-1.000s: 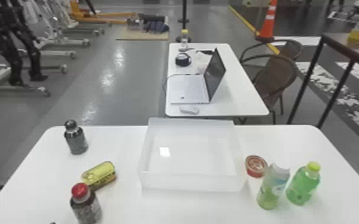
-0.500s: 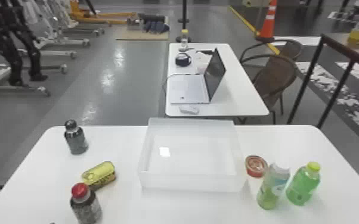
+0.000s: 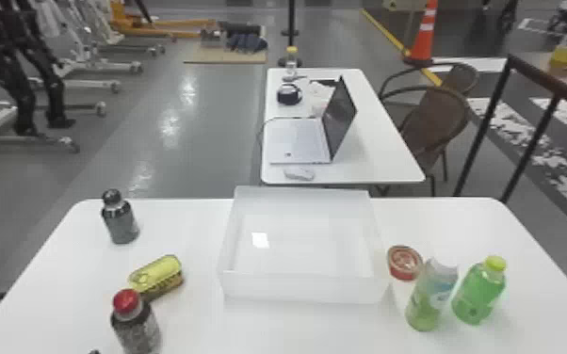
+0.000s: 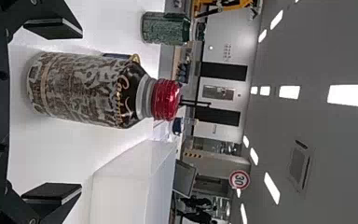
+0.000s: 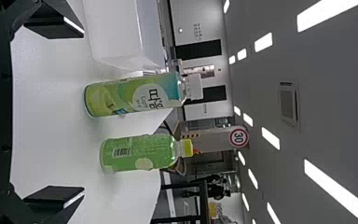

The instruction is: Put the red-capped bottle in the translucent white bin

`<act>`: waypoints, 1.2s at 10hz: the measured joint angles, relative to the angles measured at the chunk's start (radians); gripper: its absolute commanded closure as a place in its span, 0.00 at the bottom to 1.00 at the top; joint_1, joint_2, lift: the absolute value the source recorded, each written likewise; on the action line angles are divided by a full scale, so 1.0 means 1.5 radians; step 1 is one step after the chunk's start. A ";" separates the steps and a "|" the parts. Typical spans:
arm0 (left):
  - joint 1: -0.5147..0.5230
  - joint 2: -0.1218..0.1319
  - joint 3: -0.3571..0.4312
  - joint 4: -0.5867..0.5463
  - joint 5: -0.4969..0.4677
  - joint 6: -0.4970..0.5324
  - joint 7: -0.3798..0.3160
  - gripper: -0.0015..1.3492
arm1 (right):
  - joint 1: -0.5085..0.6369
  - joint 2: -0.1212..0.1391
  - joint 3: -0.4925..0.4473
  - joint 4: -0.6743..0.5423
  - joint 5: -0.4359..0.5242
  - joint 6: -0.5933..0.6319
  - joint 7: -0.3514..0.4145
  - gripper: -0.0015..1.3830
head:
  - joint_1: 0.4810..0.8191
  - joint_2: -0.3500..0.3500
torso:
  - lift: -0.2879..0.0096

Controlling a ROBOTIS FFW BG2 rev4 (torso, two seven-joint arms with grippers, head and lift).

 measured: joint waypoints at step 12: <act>-0.165 0.049 -0.005 0.172 -0.049 -0.005 -0.032 0.76 | -0.010 0.000 0.006 0.010 -0.006 0.000 0.000 0.08 | 0.20 0.50 | 0.63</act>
